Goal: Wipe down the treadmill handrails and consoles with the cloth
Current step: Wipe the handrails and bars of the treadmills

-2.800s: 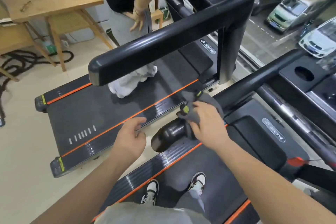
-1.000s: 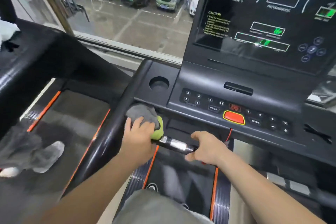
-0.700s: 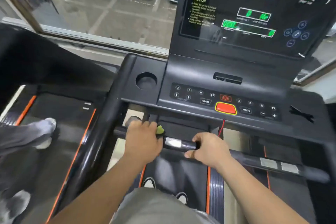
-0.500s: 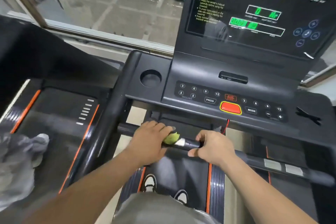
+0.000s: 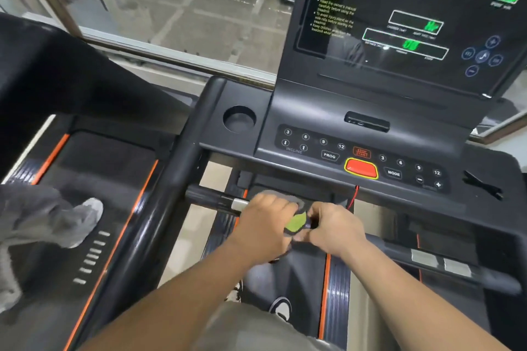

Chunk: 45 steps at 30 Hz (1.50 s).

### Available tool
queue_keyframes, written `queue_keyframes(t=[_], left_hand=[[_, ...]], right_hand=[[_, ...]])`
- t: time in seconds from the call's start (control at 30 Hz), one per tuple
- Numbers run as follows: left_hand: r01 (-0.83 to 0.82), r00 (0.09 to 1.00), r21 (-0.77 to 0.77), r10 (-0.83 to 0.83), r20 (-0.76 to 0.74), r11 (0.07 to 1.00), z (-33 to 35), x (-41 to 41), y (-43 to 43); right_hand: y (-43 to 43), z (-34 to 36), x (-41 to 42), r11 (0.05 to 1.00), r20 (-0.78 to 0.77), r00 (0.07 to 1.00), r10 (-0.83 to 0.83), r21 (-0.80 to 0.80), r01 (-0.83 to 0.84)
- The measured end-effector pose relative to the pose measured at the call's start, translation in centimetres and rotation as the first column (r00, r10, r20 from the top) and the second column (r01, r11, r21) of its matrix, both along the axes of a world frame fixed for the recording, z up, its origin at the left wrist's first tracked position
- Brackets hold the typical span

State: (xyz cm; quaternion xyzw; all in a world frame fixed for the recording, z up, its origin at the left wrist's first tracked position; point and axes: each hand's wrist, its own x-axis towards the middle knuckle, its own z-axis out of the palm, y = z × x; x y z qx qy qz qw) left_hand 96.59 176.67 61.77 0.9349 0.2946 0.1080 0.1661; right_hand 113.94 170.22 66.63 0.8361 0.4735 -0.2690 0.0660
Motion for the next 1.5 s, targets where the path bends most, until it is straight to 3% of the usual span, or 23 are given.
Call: queue_keyframes(t=[0.1,0.2,0.3,0.37,0.43,0.53,0.6,0.67,0.73,0.83,0.93,1.07,1.2,1.33,1.43,1.5], left_hand=[[-0.183,0.964,0.043,0.188,-0.186,0.982,0.6,-5.7,4.5],[-0.348,0.902,0.132,0.370,-0.223,0.928,0.7,-7.5,5.9],[-0.483,0.830,0.170,0.511,-0.222,0.859,1.2,-3.2,3.0],[-0.409,0.880,0.092,0.419,-0.223,0.908,1.1,-0.2,0.4],[-0.228,0.964,-0.019,0.222,-0.149,0.974,1.0,0.7,-1.3],[0.010,0.994,0.020,-0.007,-0.113,1.000,0.8,-2.6,0.1],[-0.041,0.998,0.071,0.045,-0.048,0.997,0.7,-7.2,2.9],[-0.164,0.985,0.216,0.147,0.089,0.963,0.6,-10.6,4.6],[-0.275,0.958,0.264,0.238,0.162,0.925,0.2,-9.9,4.3],[-0.444,0.894,0.161,0.446,0.026,0.881,-0.1,-4.2,1.8],[-0.351,0.936,0.117,0.351,0.020,0.929,-0.2,-1.6,-0.3],[-0.145,0.987,0.215,0.157,-0.040,0.966,0.3,-5.4,1.8],[-0.313,0.942,0.291,0.334,-0.026,0.904,-1.0,-7.9,4.8],[-0.446,0.881,0.247,0.471,-0.051,0.860,-1.3,-2.0,1.8],[-0.276,0.961,0.143,0.270,0.059,0.950,-1.2,1.6,-1.2],[-0.164,0.984,0.159,0.150,0.098,0.973,-1.0,1.3,-1.3]], right_hand=[[0.1,0.1,0.0,1.000,-0.033,0.999,0.000,-0.021,0.000],[0.0,0.0,0.1,1.000,-0.034,0.999,0.005,-0.004,-0.005],[-0.1,0.0,0.0,0.999,-0.010,0.999,0.052,-0.007,-0.052],[-0.3,0.0,-0.2,0.996,0.009,0.996,0.090,0.002,-0.090],[-0.4,0.0,-0.1,0.993,0.023,0.993,0.115,0.016,-0.116],[-0.6,0.0,-0.1,0.995,0.018,0.995,0.100,0.025,-0.101],[-0.7,0.0,-0.3,0.996,0.011,0.996,0.088,0.032,-0.088],[-0.7,0.0,-0.4,0.996,0.004,0.997,0.082,0.031,-0.082],[-0.6,0.2,-0.4,0.998,0.000,0.998,0.065,0.027,-0.065],[-0.2,0.6,-0.4,0.999,-0.019,0.999,0.033,0.001,-0.033],[0.0,0.6,-0.5,0.999,-0.018,0.999,0.034,-0.005,-0.034],[0.0,0.4,-0.3,0.999,-0.020,0.999,0.040,-0.026,-0.040],[-0.1,0.4,-0.4,0.999,-0.021,0.998,0.051,-0.008,-0.051],[0.0,0.3,-0.4,1.000,-0.015,1.000,0.028,-0.011,-0.028],[0.0,0.5,-0.2,0.999,-0.008,0.999,0.040,-0.029,-0.040],[0.1,0.5,-0.2,0.999,-0.004,0.999,0.036,-0.025,-0.036]])
